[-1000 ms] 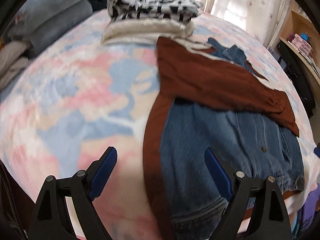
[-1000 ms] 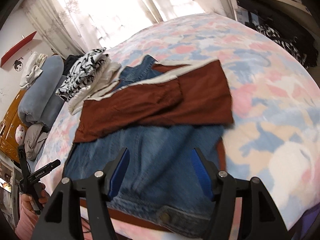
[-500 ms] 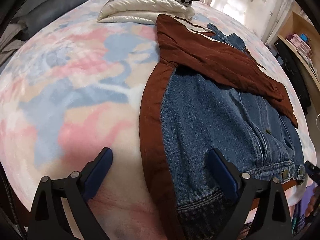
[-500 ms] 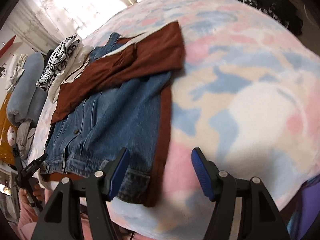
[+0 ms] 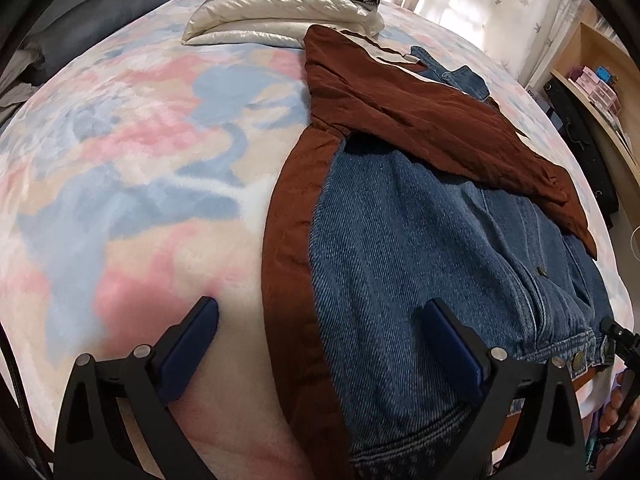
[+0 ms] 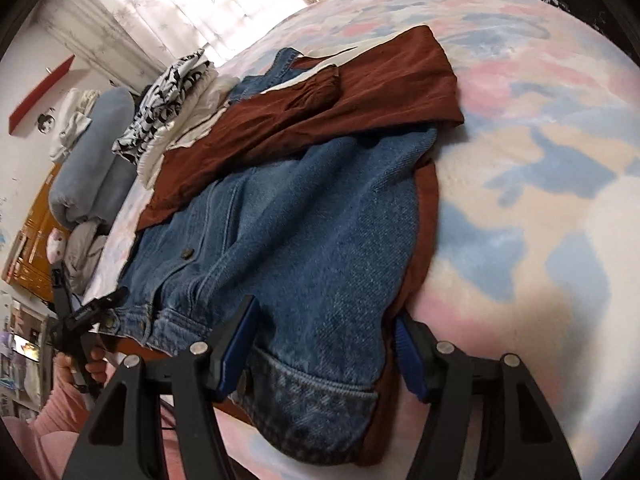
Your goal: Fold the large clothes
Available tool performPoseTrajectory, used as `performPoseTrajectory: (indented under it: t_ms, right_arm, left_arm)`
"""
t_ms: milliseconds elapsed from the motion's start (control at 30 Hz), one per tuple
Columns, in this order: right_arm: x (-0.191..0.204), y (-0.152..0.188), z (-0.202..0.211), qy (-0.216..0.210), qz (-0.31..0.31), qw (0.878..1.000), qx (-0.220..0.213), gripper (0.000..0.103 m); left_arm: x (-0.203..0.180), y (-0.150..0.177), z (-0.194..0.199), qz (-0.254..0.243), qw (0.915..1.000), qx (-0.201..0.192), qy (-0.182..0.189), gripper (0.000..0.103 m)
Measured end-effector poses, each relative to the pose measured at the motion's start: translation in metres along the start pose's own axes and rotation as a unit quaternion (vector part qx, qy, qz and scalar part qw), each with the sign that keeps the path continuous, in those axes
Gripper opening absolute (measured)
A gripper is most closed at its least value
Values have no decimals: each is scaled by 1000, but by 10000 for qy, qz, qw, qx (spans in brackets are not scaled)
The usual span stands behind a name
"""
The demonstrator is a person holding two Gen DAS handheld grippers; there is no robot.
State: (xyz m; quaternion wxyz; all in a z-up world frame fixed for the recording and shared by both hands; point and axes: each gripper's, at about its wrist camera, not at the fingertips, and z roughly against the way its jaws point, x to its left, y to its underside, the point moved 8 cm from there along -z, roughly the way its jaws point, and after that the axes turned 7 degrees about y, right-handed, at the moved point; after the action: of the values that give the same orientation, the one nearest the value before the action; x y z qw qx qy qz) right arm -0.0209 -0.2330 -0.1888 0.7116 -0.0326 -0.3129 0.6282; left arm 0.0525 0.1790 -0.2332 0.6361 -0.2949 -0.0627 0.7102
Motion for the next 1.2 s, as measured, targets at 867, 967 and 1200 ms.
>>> performPoseTrajectory:
  t_ms: [867,967,1200]
  right_arm:
    - [21,-9,73,-9,237,9988,-434,9]
    - [24,6,85,35,358,9989,-307,9]
    - [21,28,98,-55,277,9996,-63,9]
  left_arm:
    - [-39,12,64,-68,9997,-152,200,5]
    - [-38,27,75,9,9997,6,263,5]
    - [-28,41,92,510,9972,138,520,5]
